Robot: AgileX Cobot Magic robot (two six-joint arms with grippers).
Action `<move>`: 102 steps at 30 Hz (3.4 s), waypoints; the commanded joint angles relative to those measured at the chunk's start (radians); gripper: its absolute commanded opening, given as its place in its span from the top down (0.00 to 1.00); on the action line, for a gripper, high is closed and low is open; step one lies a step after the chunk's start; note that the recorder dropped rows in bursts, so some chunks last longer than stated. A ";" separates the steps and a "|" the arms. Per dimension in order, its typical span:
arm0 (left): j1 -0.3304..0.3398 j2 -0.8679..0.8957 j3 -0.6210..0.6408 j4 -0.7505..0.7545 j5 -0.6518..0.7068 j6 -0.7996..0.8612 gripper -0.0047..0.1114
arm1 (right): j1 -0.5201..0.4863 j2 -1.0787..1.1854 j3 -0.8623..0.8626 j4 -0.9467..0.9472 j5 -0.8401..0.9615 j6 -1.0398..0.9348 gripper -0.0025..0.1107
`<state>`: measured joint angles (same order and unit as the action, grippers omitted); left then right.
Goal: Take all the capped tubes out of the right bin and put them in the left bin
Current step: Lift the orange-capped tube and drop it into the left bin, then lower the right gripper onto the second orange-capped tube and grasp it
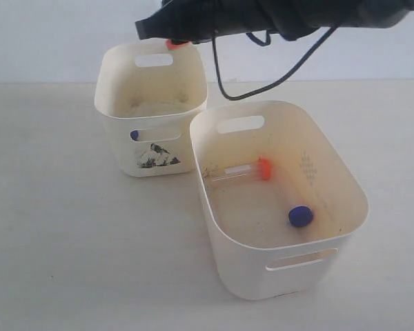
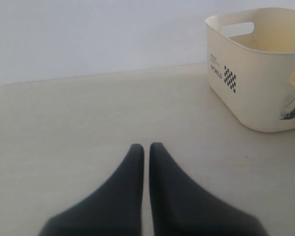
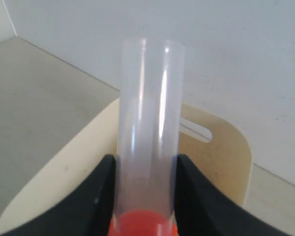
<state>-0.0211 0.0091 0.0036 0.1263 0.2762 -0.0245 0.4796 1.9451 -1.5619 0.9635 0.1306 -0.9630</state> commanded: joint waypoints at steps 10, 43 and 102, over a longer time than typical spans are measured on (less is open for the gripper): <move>0.001 -0.002 -0.004 -0.007 -0.015 -0.012 0.92 | 0.049 0.080 -0.034 0.005 -0.094 0.003 0.34; 0.001 -0.002 -0.004 -0.007 -0.015 -0.012 0.92 | -0.168 -0.179 0.337 -0.685 0.693 -0.370 0.50; 0.001 -0.002 -0.004 -0.007 -0.015 -0.012 0.92 | -0.131 0.022 0.437 -0.683 0.241 -0.529 0.46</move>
<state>-0.0211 0.0091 0.0036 0.1263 0.2762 -0.0245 0.3482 1.9618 -1.1277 0.2771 0.3712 -1.5017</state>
